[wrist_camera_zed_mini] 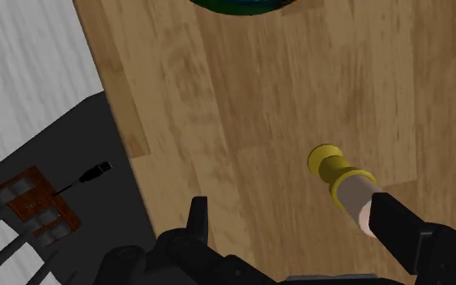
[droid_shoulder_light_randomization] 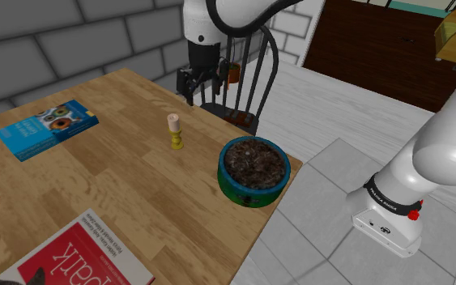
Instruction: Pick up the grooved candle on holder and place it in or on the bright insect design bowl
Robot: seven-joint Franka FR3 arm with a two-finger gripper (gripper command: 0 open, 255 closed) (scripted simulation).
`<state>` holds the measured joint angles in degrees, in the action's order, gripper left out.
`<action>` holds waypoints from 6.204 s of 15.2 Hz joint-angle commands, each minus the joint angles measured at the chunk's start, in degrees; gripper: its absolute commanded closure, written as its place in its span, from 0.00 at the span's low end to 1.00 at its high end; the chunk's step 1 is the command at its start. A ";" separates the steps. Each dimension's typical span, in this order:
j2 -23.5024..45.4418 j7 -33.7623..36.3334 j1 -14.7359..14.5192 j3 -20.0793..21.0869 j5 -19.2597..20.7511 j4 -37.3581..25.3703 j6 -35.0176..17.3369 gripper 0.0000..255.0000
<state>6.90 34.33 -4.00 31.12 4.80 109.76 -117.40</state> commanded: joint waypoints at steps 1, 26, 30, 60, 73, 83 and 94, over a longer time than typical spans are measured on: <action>5.18 3.44 -1.56 0.31 2.71 -4.20 -0.07 0.00; 22.88 11.72 -8.81 -2.11 10.62 -16.95 -2.78 1.00; 22.89 11.73 -8.82 -2.11 10.62 -16.96 -2.78 1.00; 18.31 9.54 -9.27 -0.28 7.52 -31.44 15.61 1.00; -1.41 6.58 -3.40 1.95 -2.32 -12.22 13.58 1.00; -27.76 -0.29 -4.16 -1.33 -16.00 10.48 14.04 1.00; -36.18 -1.89 -6.70 -2.34 -19.74 21.67 10.99 1.00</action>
<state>-29.35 32.45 -10.66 28.61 -14.85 130.77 -105.63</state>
